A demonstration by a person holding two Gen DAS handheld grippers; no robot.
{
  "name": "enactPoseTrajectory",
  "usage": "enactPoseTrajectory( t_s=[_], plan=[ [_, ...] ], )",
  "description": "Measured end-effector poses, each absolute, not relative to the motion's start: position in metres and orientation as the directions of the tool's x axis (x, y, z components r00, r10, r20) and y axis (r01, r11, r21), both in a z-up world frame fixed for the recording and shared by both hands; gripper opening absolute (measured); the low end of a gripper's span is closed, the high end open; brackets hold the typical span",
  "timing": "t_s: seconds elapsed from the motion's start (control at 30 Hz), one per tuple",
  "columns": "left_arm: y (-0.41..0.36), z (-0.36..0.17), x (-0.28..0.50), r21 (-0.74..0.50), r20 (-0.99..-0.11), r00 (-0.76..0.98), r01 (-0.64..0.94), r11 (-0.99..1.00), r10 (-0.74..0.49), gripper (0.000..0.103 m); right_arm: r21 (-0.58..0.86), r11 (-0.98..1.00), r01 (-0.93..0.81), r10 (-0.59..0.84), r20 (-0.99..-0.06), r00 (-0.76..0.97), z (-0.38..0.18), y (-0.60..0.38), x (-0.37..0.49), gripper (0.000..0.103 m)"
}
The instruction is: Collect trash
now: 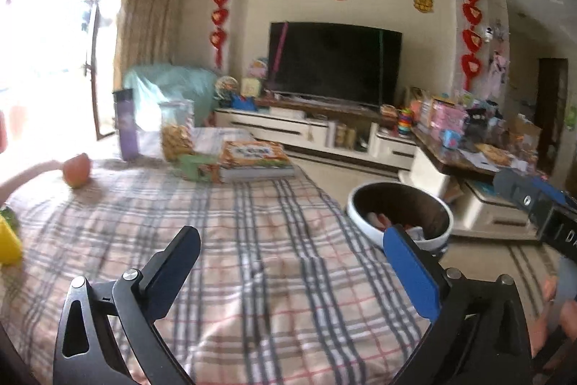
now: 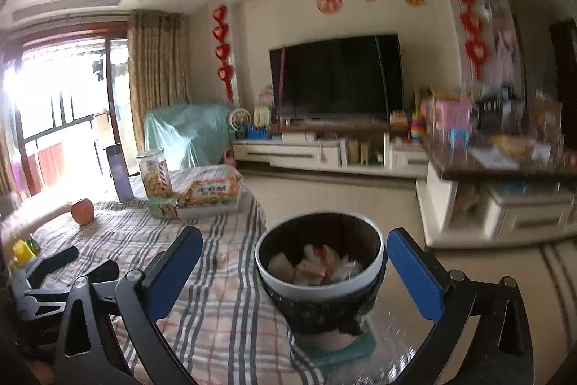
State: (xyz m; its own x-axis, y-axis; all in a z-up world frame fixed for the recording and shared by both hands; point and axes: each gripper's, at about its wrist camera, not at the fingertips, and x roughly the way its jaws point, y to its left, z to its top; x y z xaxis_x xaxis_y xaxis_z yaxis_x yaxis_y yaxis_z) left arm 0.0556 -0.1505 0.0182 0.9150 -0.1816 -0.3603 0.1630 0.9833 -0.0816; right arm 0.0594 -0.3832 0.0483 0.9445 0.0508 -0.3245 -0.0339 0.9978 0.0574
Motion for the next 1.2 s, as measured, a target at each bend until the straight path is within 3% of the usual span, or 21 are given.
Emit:
enactPoseTrajectory(
  t_s=[0.5, 1.2],
  plan=[
    [-0.164, -0.01, 0.03, 0.01, -0.36, 0.929, 0.098, 0.995, -0.088, 0.103, 0.088, 0.996, -0.002, 0.034, -0.356, 0.934, -0.005, -0.371, 0.049, 0.103],
    [-0.153, -0.015, 0.029, 0.015, -0.32, 0.944, 0.096, 0.995, -0.086, 0.102, 0.078, 0.997, -0.009, 0.036, -0.356, 0.934, -0.006, -0.371, 0.047, 0.103]
  ],
)
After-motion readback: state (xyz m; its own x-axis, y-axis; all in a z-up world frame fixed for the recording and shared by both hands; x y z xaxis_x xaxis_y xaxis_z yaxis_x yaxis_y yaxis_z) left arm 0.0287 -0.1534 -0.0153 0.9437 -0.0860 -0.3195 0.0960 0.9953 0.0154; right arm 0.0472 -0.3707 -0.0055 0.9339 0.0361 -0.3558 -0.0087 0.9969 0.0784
